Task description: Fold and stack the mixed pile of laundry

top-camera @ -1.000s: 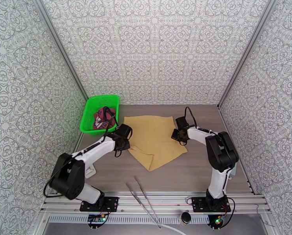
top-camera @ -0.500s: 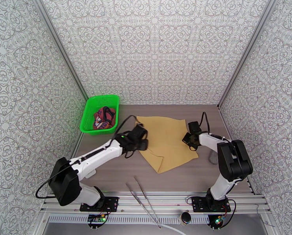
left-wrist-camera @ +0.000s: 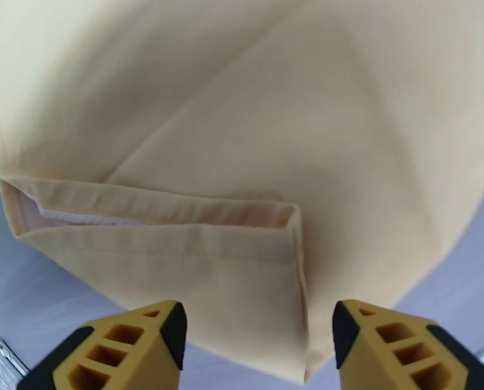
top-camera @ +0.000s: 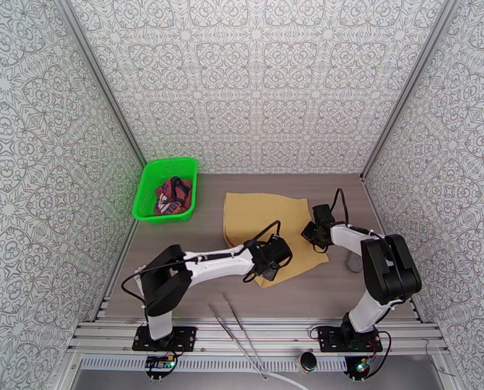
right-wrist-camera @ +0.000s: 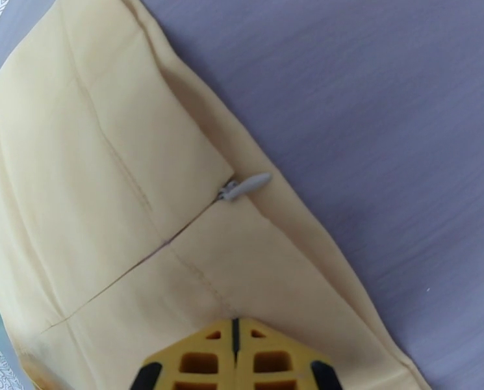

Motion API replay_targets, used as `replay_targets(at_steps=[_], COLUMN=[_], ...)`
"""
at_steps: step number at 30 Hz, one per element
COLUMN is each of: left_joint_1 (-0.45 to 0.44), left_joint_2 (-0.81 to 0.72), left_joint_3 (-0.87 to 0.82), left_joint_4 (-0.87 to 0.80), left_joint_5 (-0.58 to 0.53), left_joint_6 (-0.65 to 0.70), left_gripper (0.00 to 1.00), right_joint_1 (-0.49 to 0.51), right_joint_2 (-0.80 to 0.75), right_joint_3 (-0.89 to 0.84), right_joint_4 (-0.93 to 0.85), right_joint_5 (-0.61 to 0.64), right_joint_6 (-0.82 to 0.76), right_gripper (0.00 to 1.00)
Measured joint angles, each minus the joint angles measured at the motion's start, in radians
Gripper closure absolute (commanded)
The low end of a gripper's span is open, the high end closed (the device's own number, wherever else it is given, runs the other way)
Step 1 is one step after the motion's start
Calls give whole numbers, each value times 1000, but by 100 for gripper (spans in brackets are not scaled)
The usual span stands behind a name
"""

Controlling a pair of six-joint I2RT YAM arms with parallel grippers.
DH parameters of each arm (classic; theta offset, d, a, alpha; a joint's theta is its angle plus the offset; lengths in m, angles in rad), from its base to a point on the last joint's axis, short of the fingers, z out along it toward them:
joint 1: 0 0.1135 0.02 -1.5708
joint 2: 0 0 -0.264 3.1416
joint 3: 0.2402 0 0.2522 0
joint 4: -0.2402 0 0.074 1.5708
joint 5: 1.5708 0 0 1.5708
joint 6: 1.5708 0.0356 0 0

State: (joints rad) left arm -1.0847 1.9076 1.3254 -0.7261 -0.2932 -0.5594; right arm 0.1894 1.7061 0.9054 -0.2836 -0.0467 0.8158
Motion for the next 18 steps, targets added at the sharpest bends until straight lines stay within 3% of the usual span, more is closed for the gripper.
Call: replay_targets(at_steps=[5,6,8,10,18], left_joint_1=[0,0,1,2,5], left_joint_2=[38,44,56,58,-38], left_joint_3=[11,11,10,6,-101], left_joint_4=[2,2,4,5,-22], left_joint_5=[-19,-23,-27,-35,-142], left_joint_6=[-35,-41,-57,-68,-174], left_gripper=[59,65,88,100,100], right_joint_1=[-3,-3,-5,-6,-6], right_joint_2=[0,0,0,0,-13], right_joint_3=[-7,-8,-11,-13,-45], right_joint_4=[11,14,17,23,69], right_joint_5=[-14,-16,-19,-21,-52], right_joint_6=[0,0,0,0,23], right_gripper=[100,100,100,100,100])
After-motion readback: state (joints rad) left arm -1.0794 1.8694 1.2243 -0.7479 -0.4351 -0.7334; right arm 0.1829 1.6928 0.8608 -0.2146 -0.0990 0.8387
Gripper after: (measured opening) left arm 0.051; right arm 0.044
